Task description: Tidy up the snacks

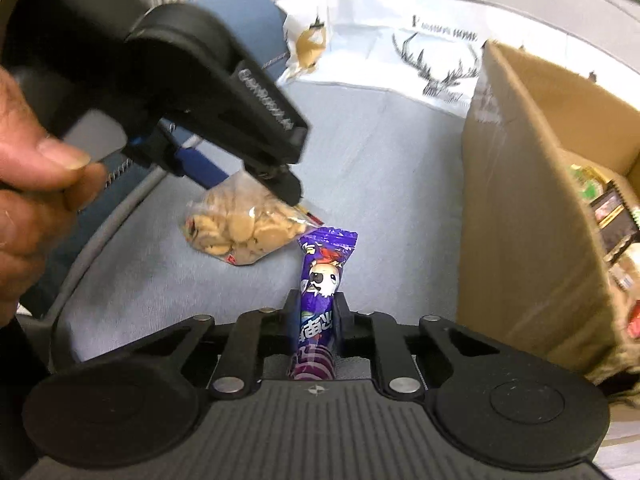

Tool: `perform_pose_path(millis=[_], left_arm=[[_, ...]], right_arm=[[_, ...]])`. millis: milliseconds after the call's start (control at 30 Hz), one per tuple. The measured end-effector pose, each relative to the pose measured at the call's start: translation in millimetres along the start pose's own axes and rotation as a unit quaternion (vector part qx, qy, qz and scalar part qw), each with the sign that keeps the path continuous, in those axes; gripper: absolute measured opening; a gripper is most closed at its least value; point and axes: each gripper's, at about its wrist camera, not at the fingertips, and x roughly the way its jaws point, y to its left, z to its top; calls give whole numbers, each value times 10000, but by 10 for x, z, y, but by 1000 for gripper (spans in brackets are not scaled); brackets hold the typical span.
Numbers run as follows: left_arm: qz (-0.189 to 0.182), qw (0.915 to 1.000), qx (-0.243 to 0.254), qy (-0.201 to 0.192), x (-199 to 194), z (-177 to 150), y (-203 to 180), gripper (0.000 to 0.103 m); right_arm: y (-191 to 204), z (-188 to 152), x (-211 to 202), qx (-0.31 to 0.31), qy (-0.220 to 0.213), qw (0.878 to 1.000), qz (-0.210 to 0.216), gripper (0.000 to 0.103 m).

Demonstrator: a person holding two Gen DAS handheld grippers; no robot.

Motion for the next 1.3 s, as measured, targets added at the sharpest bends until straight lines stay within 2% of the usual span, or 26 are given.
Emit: perform_pose_path(millis=[200,367,600,733,833,933,1033,1300], left_arm=[[-73,9965,-134,-826,-328,-2,1,52],[-151,9914,-95,-1294,-543,-27,-24,52],[-149,9872,-31,-1591,-649,-58,-48,52],[-109,9859,52,-1667,-638,-41,-100,52],[-97,9859,127,-1667,-610,-25,-151,52],[-97,9860,184,-1654,-565,-4,-199,52],[-101,9861,196,-1647,-511,28,-258,52],[-255,9843,255,-1727,-414,81,-468,52]], right_arm=[[5,17,-309,-125,-605,9981,34,16],[-32,61,-613,-267,-1092,9936,50,16],[-294,334,-1035,-209,-1723,9848,-15,16],[-632,600,-1282,-229,-2232,9743,-221,16],[-960,717,-1334,-107,-2451,9684,-455,16],[-1251,653,-1266,268,-2406,9684,-602,16],[-1447,577,-1155,691,-2066,9744,-547,16],[-1545,552,-1189,617,-2238,9712,-529,16]])
